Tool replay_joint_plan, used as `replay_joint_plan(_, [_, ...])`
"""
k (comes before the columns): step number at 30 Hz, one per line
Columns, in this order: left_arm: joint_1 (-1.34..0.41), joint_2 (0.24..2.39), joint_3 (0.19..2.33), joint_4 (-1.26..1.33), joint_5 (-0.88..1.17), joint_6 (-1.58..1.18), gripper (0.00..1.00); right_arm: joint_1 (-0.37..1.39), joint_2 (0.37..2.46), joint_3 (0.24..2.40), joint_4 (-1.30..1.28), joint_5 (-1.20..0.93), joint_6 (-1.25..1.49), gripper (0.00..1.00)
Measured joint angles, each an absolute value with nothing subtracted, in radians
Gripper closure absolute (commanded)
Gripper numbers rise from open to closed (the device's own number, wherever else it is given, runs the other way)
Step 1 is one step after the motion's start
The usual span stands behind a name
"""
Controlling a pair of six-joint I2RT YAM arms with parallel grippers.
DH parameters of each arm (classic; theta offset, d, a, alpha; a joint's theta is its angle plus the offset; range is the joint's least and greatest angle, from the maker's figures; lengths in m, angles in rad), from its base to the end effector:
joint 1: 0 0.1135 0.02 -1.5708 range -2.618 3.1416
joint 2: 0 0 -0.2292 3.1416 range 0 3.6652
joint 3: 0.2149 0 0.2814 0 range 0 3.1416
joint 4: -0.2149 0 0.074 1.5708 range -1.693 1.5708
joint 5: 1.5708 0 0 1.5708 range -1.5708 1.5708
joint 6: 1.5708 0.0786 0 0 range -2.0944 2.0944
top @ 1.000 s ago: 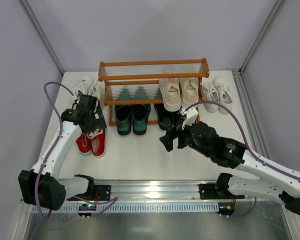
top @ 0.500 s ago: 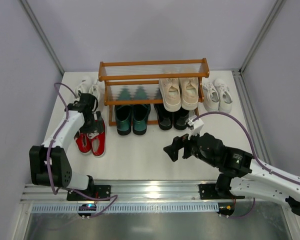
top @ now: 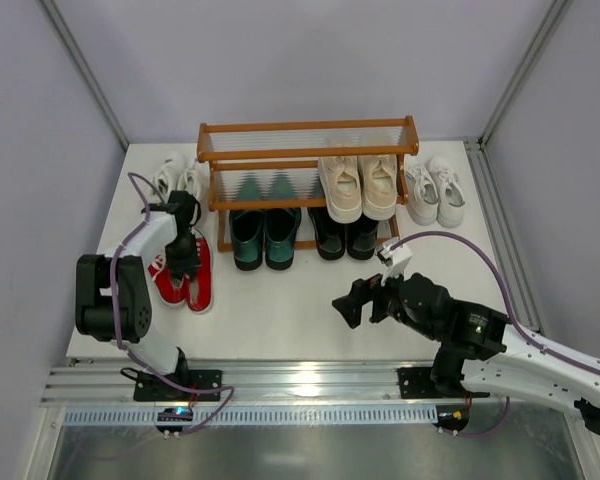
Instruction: Place and organize the shoes onto the shoe shelf
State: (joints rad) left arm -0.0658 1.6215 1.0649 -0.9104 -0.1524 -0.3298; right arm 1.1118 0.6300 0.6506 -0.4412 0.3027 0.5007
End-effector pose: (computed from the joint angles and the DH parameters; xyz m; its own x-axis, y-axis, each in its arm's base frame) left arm 0.3126 -0.0086 0.0972 -0.9549 -0.2579 -0.1469 -0.2748 0.9553 0.1093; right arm 0.1293 0.2088 0.2533 -0.5116 -0.0010 -0.8592 -0.5581 0.7607 0.3314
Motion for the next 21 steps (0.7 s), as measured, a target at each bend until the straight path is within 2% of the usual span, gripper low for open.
replay_joint_plan(1, [-0.061, 1.621, 1.064, -0.916, -0.158, -0.328, 1.0, 1.112, 0.624, 0.65, -0.442, 0.305, 0.501, 0.0])
replay_joint_plan(11, [-0.057, 1.586, 1.061, -0.944, -0.102, -0.368, 1.0, 1.112, 0.613, 0.65, -0.45, 0.323, 0.5, 0.0])
replay_joint_plan(12, [-0.061, 1.576, 1.061, -0.948, -0.087, -0.377, 0.97, 1.112, 0.615, 0.65, -0.45, 0.324, 0.5, 0.0])
replay_joint_plan(13, [-0.067, 1.566, 1.06, -0.957, -0.071, -0.385, 0.86, 1.112, 0.616, 0.65, -0.45, 0.325, 0.5, 0.0])
replay_joint_plan(18, [-0.089, 1.565, 1.06, -1.004, -0.022, -0.403, 0.5, 1.112, 0.627, 0.651, -0.451, 0.329, 0.5, 0.0])
replay_joint_plan(21, [-0.095, 1.626, 1.06, -1.019, -0.004, -0.417, 0.42, 1.112, 0.63, 0.651, -0.456, 0.331, 0.5, 0.0])
